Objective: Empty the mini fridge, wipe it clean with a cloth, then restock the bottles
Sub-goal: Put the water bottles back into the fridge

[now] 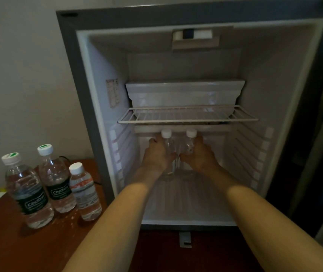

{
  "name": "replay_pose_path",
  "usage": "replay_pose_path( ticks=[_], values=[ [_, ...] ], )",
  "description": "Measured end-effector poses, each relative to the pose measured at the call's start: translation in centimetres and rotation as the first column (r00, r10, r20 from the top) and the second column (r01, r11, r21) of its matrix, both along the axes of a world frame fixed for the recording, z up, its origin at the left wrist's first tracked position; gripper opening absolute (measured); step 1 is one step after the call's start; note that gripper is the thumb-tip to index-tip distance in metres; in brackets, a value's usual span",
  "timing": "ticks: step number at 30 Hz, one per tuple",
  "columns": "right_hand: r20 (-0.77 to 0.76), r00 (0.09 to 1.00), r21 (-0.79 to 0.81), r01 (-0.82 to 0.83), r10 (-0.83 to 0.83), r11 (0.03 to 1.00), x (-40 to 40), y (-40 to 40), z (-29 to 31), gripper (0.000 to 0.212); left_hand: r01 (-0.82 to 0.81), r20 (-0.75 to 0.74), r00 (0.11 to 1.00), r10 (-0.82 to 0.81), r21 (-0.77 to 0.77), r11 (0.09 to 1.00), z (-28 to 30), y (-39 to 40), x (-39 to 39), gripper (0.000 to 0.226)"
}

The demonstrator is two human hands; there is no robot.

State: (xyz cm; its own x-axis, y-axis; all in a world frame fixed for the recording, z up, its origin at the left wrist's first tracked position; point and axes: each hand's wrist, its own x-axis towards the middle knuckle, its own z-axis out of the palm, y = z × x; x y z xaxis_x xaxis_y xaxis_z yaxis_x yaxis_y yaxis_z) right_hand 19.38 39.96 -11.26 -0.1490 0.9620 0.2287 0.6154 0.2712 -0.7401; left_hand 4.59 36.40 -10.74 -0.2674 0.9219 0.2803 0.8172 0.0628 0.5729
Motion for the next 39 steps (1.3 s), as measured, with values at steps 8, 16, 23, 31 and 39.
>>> replay_pose_path(
  ticks=[8,16,23,31,39],
  values=[
    [0.196,0.979,-0.054,-0.048,0.058,0.997,1.5,-0.8,0.0,0.083,-0.049,-0.193,0.981,0.020,-0.145,0.988,0.1,-1.9,0.3,0.074],
    [0.416,0.900,-0.082,-0.105,0.130,0.991,1.3,-9.4,2.2,0.042,0.007,-0.308,0.947,-0.084,-0.242,0.970,1.3,-12.4,-0.4,0.059],
    [0.606,0.771,0.005,-0.250,0.196,0.968,-3.0,-19.3,2.0,0.055,-0.104,-0.581,0.812,-0.053,-0.233,0.967,0.7,-24.3,-6.1,0.048],
    [0.533,0.764,-0.002,-0.430,0.364,0.903,-15.5,-23.5,0.1,0.055,-0.318,-0.599,0.790,0.130,-0.219,0.922,-1.3,-32.7,-17.7,0.046],
    [0.248,0.944,-0.131,-0.192,0.219,0.973,-24.5,-19.2,-3.1,0.103,-0.435,-0.713,0.678,0.180,-0.192,0.880,-1.5,-32.2,-24.8,0.054]
  ],
)
